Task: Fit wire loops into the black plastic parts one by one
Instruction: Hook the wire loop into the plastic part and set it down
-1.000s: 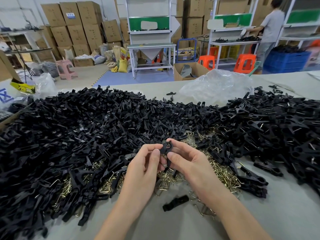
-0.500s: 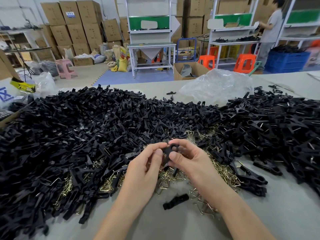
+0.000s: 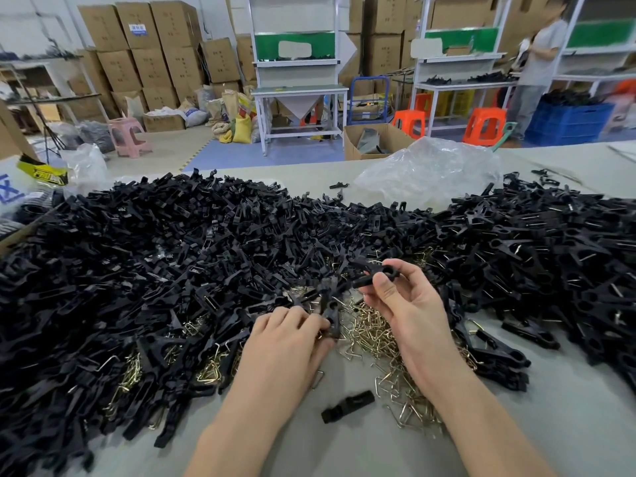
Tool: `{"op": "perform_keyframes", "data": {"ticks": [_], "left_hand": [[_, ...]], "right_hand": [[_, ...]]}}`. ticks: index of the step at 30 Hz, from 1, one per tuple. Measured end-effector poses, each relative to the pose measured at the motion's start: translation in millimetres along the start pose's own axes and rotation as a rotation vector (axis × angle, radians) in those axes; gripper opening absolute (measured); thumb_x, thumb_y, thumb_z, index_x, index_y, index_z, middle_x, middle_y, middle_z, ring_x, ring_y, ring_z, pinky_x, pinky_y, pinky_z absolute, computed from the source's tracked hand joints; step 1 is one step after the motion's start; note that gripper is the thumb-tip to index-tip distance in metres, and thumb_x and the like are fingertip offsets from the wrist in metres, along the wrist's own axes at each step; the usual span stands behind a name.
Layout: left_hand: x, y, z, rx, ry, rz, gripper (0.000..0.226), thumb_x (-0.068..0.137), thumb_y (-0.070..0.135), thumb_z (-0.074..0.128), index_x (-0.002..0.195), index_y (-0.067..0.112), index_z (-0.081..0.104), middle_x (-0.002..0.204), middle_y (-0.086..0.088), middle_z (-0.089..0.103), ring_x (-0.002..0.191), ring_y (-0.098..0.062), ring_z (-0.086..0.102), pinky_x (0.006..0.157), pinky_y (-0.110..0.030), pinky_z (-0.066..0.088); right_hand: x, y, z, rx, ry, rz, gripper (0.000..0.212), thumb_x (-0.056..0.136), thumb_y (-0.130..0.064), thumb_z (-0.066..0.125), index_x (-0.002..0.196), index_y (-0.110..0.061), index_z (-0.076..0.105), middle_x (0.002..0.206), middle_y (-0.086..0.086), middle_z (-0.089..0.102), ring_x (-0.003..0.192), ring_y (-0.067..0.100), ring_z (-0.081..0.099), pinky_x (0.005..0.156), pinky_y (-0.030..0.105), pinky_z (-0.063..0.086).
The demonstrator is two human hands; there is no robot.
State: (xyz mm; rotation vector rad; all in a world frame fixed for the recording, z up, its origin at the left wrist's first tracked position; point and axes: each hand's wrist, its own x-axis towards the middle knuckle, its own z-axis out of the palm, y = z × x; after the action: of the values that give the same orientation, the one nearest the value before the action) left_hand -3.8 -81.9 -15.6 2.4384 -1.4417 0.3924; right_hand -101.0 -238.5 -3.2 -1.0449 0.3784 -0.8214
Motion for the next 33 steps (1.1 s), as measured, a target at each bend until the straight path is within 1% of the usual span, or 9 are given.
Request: {"op": "perform_keyframes", "data": {"ticks": [4, 9, 15, 18, 20, 23, 28, 31, 33], "left_hand": [[1.0, -1.7, 2.9, 0.013, 0.051, -0.041, 0.01, 0.093, 0.036, 0.062, 0.092, 0.028, 0.068, 0.085, 0.01, 0.063, 0.086, -0.019, 0.062, 0.079, -0.035, 0.052], [0.4, -1.4, -1.3, -0.106, 0.161, -0.062, 0.012, 0.096, 0.031, 0.054, 0.091, 0.024, 0.062, 0.088, 0.011, 0.061, 0.085, -0.016, 0.059, 0.077, -0.032, 0.049], [-1.1, 1.7, -9.6, -0.578, 0.234, -0.28, 0.011, 0.099, 0.04, 0.047, 0.091, 0.034, 0.054, 0.096, 0.019, 0.058, 0.097, -0.004, 0.057, 0.079, -0.019, 0.044], [1.3, 4.4, -14.7, -0.837, 0.301, -0.441, 0.012, 0.096, 0.042, 0.054, 0.087, 0.037, 0.06, 0.092, 0.02, 0.067, 0.086, -0.003, 0.062, 0.069, -0.012, 0.044], [3.3, 3.8, -16.6, -0.923, 0.34, -0.483, 0.014, 0.097, 0.038, 0.058, 0.085, 0.032, 0.062, 0.086, 0.013, 0.07, 0.076, -0.009, 0.063, 0.064, -0.015, 0.046], [5.4, 3.5, -18.7, -1.056, 0.331, -0.498, 0.015, 0.099, 0.027, 0.06, 0.087, 0.024, 0.068, 0.083, 0.004, 0.073, 0.075, -0.014, 0.066, 0.067, -0.019, 0.052], [7.6, 12.6, -17.8, -1.294, 0.248, -0.499, 0.01, 0.098, 0.016, 0.061, 0.094, 0.01, 0.068, 0.084, -0.003, 0.077, 0.08, -0.017, 0.074, 0.073, -0.018, 0.057], [6.9, 13.5, -14.4, -1.296, 0.229, -0.49, 0.004, 0.096, 0.015, 0.063, 0.095, 0.013, 0.066, 0.083, -0.004, 0.077, 0.08, -0.018, 0.074, 0.074, -0.02, 0.057], [6.0, 13.3, -12.4, -1.226, 0.202, -0.462, 0.011, 0.097, 0.013, 0.062, 0.098, 0.023, 0.064, 0.084, 0.0, 0.075, 0.079, -0.017, 0.072, 0.073, -0.022, 0.056]], "right_hand": [[-0.8, 0.8, -0.9, -0.025, 0.006, -0.007, 0.034, 0.076, -0.021, 0.073, 0.108, -0.016, 0.066, 0.098, 0.01, 0.069, 0.083, 0.018, 0.074, 0.076, 0.023, 0.058], [-0.5, -0.1, -0.9, -0.03, 0.006, -0.01, 0.036, 0.075, -0.022, 0.073, 0.11, -0.015, 0.065, 0.096, 0.01, 0.071, 0.083, 0.018, 0.074, 0.076, 0.024, 0.058], [-0.1, 0.6, -0.2, -0.037, -0.007, -0.002, 0.033, 0.076, -0.024, 0.075, 0.108, -0.019, 0.068, 0.1, 0.011, 0.072, 0.088, 0.024, 0.075, 0.077, 0.025, 0.059], [-1.7, 0.3, 1.0, -0.025, -0.06, 0.026, 0.021, 0.077, -0.024, 0.076, 0.098, -0.027, 0.074, 0.101, 0.011, 0.073, 0.091, 0.026, 0.075, 0.079, 0.027, 0.059], [-2.8, -0.4, 2.7, -0.009, -0.1, 0.056, 0.019, 0.078, -0.022, 0.076, 0.096, -0.028, 0.075, 0.099, 0.01, 0.073, 0.091, 0.026, 0.074, 0.08, 0.029, 0.059], [-4.6, -0.5, 7.0, 0.076, -0.159, 0.158, 0.019, 0.077, -0.015, 0.076, 0.092, -0.025, 0.078, 0.092, 0.008, 0.073, 0.089, 0.025, 0.074, 0.078, 0.031, 0.06], [-11.7, 0.0, 14.1, 0.239, -0.255, 0.308, 0.03, 0.08, -0.007, 0.073, 0.109, -0.009, 0.065, 0.117, 0.03, 0.069, 0.102, 0.035, 0.073, 0.083, 0.035, 0.061], [-12.5, -3.2, 14.3, 0.307, -0.246, 0.34, 0.034, 0.081, -0.006, 0.07, 0.114, -0.007, 0.059, 0.113, 0.027, 0.071, 0.099, 0.033, 0.074, 0.082, 0.035, 0.062], [-12.0, -5.5, 12.8, 0.345, -0.241, 0.346, 0.035, 0.083, -0.007, 0.068, 0.116, -0.007, 0.059, 0.111, 0.026, 0.072, 0.098, 0.032, 0.074, 0.082, 0.036, 0.063]]}}
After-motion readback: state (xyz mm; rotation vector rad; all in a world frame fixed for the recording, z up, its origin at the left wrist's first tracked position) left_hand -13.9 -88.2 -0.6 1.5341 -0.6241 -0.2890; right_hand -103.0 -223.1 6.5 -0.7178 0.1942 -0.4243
